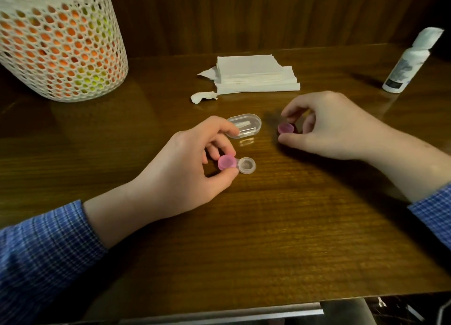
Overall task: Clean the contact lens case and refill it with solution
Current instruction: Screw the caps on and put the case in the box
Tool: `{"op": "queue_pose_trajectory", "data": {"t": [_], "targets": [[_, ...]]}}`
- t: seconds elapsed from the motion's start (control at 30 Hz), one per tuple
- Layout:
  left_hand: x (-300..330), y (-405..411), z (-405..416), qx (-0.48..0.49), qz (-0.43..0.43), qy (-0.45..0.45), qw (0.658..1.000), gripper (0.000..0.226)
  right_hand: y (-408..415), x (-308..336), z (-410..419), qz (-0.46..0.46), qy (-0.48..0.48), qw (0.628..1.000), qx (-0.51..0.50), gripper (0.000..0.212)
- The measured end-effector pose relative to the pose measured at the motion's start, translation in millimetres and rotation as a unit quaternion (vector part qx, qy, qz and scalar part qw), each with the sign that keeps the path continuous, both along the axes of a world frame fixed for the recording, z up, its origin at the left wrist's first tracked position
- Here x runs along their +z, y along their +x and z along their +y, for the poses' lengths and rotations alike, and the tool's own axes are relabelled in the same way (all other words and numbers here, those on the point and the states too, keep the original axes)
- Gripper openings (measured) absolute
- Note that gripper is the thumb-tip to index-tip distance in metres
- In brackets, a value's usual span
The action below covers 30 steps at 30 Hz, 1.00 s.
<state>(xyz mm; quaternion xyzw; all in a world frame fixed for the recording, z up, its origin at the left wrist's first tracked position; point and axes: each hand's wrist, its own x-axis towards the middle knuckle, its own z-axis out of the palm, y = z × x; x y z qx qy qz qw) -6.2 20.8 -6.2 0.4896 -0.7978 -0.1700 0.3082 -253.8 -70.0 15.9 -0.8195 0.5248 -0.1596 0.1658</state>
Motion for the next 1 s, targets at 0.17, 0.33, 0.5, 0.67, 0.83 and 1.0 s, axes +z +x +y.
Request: {"op": "queue_pose_trajectory", "data": {"t": [0.17,0.33,0.5,0.67,0.83,1.0], "targets": [[1.4,2.5,0.9,-0.007,-0.005,0.007,1.000,0.056,2.7,-0.4,0.8,-0.013,0.010,1.000,0.004,0.036],[2.1,6.7,1.8,0.003,-0.019,0.006,1.000,0.046,5.1,3.4,11.0,-0.050,0.024,0.998,0.039,0.029],[3.9,7.2,3.6,0.005,-0.036,0.008,0.999,0.028,10.4,6.3,23.9,-0.085,0.038,0.992,0.085,0.023],[5.0,6.9,3.4,0.000,-0.041,0.011,0.999,0.016,15.7,-0.5,30.8,-0.214,0.065,0.967,0.121,0.020],[4.8,7.7,3.0,-0.002,-0.039,0.007,0.999,0.011,23.7,-7.0,36.8,-0.263,0.092,0.948,0.151,0.015],[5.2,8.1,2.6,-0.006,-0.036,0.003,0.999,0.011,27.9,-9.2,42.5,-0.244,0.066,0.954,0.163,0.012]]}}
